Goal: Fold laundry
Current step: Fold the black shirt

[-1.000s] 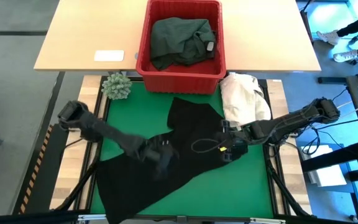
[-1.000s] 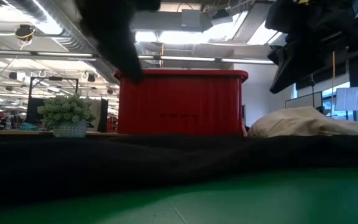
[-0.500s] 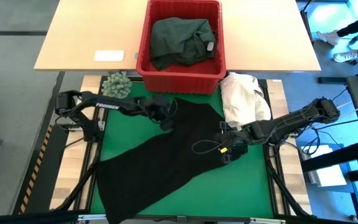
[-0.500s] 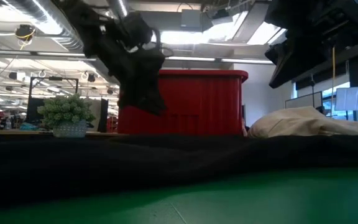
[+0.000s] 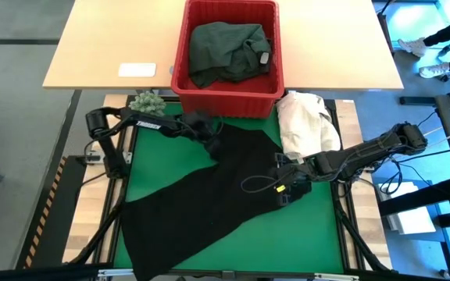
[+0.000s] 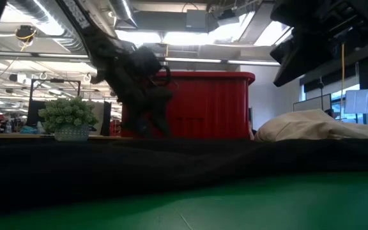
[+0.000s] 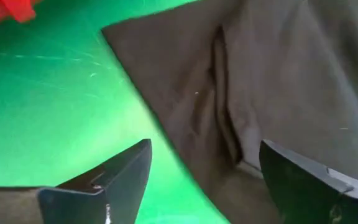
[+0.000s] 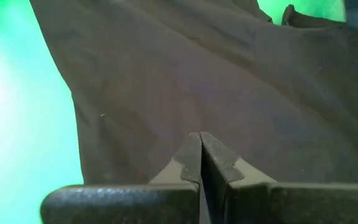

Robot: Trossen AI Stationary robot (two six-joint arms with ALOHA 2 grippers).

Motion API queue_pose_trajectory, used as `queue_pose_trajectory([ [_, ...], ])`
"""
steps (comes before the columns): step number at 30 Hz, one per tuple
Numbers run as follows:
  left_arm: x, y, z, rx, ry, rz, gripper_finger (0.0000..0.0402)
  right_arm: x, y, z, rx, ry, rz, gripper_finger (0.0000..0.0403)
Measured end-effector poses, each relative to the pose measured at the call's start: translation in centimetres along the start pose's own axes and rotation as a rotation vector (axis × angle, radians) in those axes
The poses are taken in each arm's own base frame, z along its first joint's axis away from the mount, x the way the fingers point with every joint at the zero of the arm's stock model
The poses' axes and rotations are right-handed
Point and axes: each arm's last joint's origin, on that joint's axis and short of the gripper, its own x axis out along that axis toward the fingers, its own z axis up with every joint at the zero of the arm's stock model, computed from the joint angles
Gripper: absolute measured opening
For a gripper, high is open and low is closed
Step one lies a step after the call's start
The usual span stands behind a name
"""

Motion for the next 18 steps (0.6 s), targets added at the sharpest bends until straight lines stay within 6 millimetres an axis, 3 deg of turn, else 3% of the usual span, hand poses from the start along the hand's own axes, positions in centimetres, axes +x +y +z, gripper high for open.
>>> queue_pose_trajectory([
  [8,2.1,0.2,0.0,0.019,-0.019,0.008,0.0299,0.0,0.0,0.3,0.001,-0.030,0.003,0.0001],
  [18,2.5,-1.4,0.3,0.148,-0.015,-0.076,0.0280,0.0,0.0,0.4,-0.022,-0.036,0.003,0.0001],
])
